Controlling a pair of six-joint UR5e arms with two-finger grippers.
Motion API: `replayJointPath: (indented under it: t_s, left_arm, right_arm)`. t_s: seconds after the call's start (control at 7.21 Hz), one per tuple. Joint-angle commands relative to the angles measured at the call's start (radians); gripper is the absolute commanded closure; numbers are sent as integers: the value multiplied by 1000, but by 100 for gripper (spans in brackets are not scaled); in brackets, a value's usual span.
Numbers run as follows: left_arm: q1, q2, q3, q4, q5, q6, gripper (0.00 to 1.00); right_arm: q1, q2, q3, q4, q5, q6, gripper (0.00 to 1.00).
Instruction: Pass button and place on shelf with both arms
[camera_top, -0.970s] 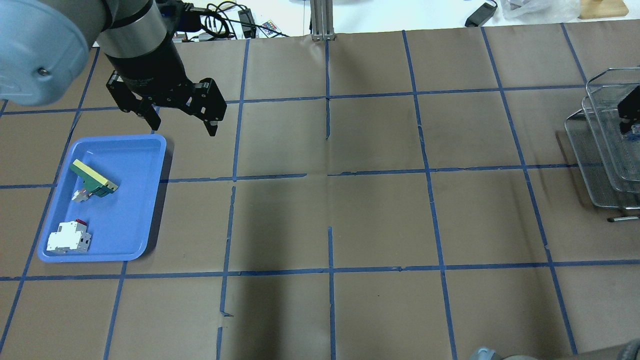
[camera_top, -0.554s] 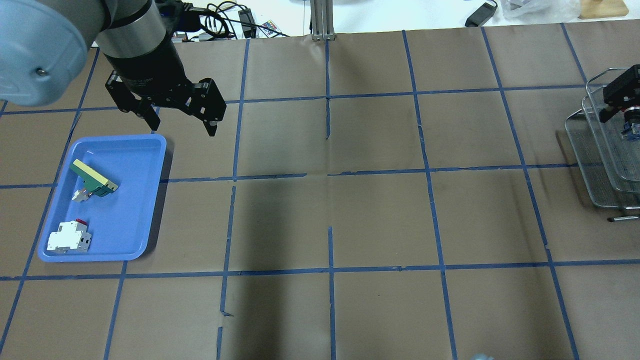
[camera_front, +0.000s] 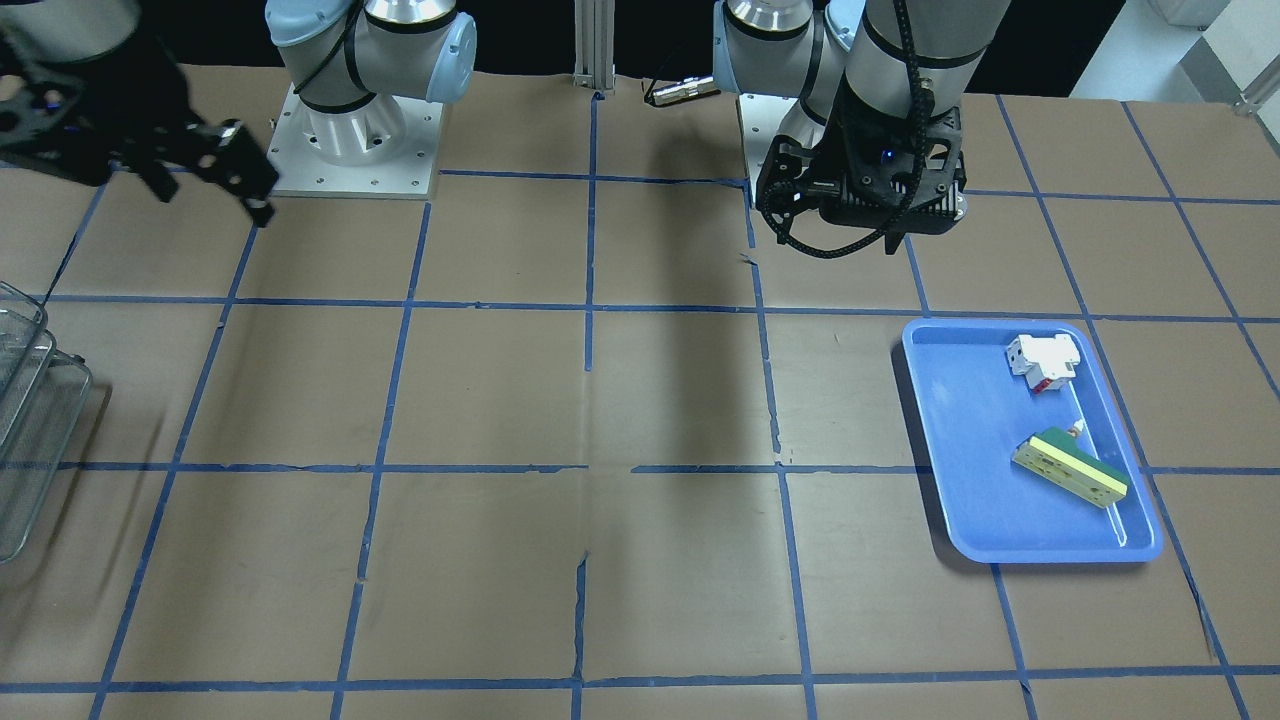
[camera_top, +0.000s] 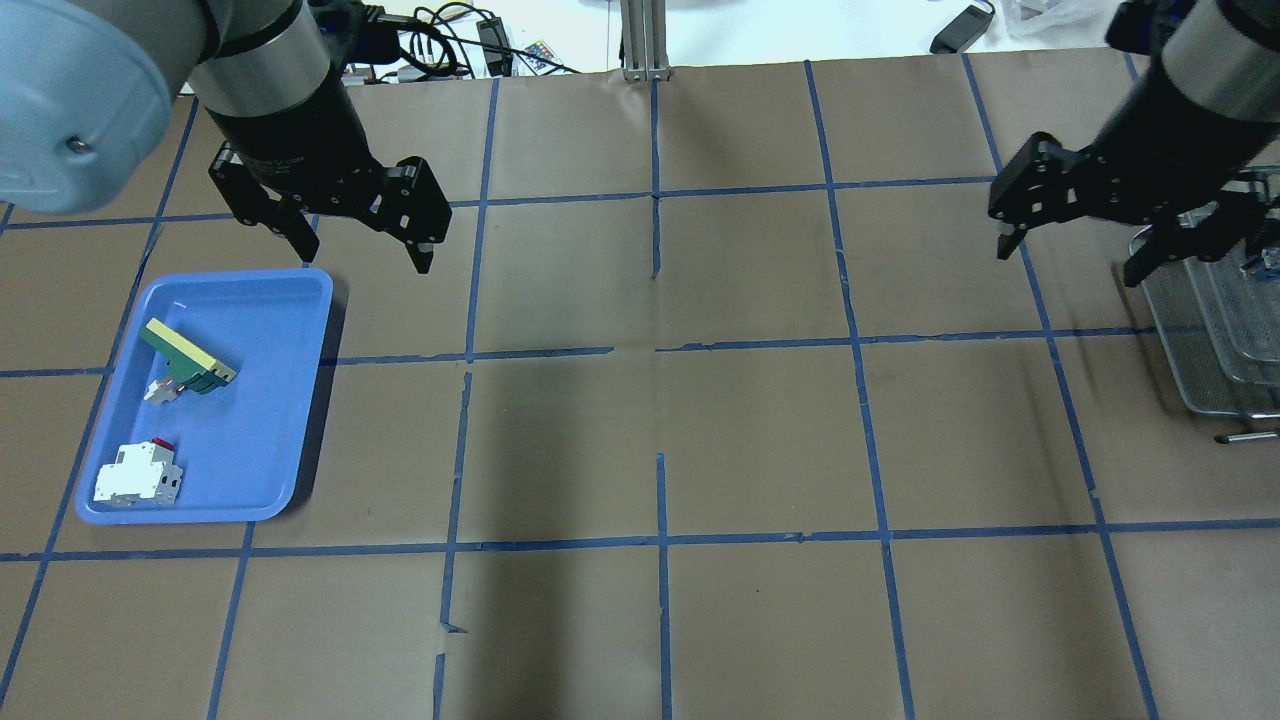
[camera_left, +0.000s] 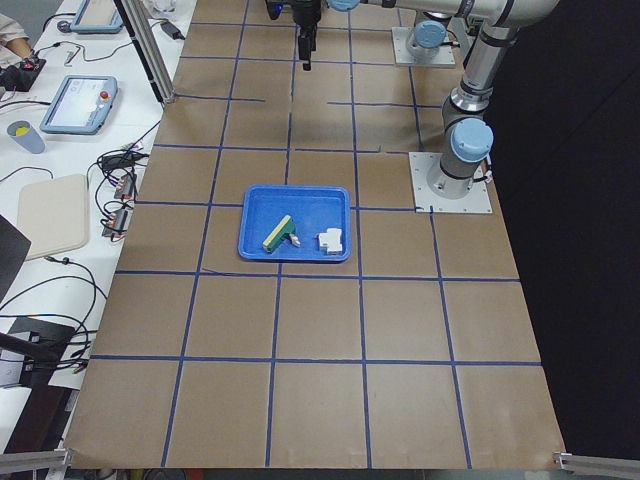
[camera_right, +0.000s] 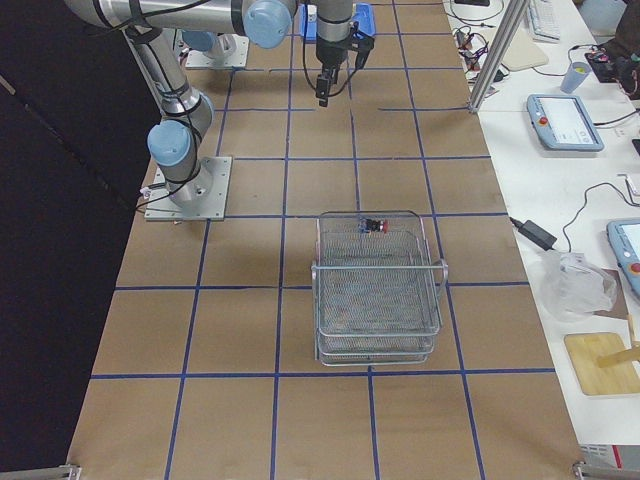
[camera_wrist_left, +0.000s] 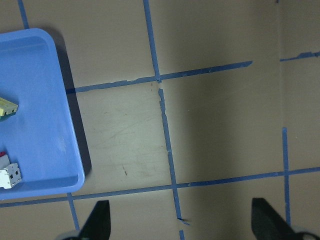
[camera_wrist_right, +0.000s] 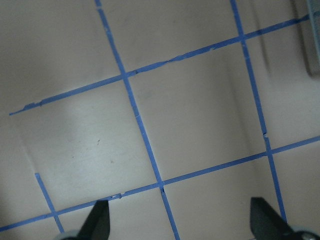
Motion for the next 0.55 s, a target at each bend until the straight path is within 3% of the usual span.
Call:
replayJointPath:
  t_s: [0.0,0.42]
  left_arm:
    - [0,0,0,0,0,0,0]
    - [0,0,0,0,0,0,0]
  right_arm:
    - [92,-6,12,6,0,-5,0]
    - [124,-8,16,31,2,-7,0]
